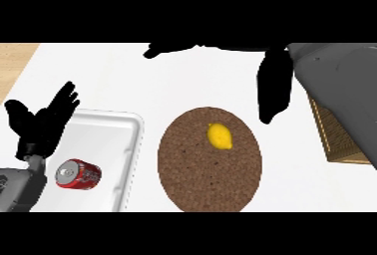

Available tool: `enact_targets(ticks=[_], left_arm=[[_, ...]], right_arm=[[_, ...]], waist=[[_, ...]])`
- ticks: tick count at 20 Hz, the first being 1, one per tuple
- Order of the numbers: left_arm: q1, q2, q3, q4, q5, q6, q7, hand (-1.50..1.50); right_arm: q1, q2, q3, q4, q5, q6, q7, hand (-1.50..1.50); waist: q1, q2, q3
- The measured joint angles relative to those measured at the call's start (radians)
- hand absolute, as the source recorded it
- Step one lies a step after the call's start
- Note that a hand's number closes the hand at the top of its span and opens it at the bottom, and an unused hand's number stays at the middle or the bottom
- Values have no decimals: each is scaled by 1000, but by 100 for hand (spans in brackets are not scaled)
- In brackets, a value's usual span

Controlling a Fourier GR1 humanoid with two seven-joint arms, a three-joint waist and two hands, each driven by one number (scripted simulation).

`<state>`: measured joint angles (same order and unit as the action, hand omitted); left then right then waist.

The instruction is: Pick the lemon from the placemat and place it in the basket

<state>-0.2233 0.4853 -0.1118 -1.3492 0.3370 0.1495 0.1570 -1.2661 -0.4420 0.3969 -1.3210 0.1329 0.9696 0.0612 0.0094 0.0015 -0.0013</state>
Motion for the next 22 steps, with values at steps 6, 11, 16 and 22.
enact_targets(ticks=[6,11,16,22], left_arm=[[6,-17,4,3,-22,-6,-8,0],[15,-21,13,-27,-30,-8,10,0],[19,-27,29,-16,-38,-23,2,0],[6,-54,34,8,-63,-23,-10,0]], right_arm=[[34,-69,-41,66,-16,44,-99,-150],[117,-96,-82,68,-12,15,-166,-150],[236,-110,-56,41,59,-48,-268,-150],[356,-62,-2,53,165,-198,-391,-150]], waist=[[3,2,1],[2,2,2],[2,4,2],[2,4,2]])
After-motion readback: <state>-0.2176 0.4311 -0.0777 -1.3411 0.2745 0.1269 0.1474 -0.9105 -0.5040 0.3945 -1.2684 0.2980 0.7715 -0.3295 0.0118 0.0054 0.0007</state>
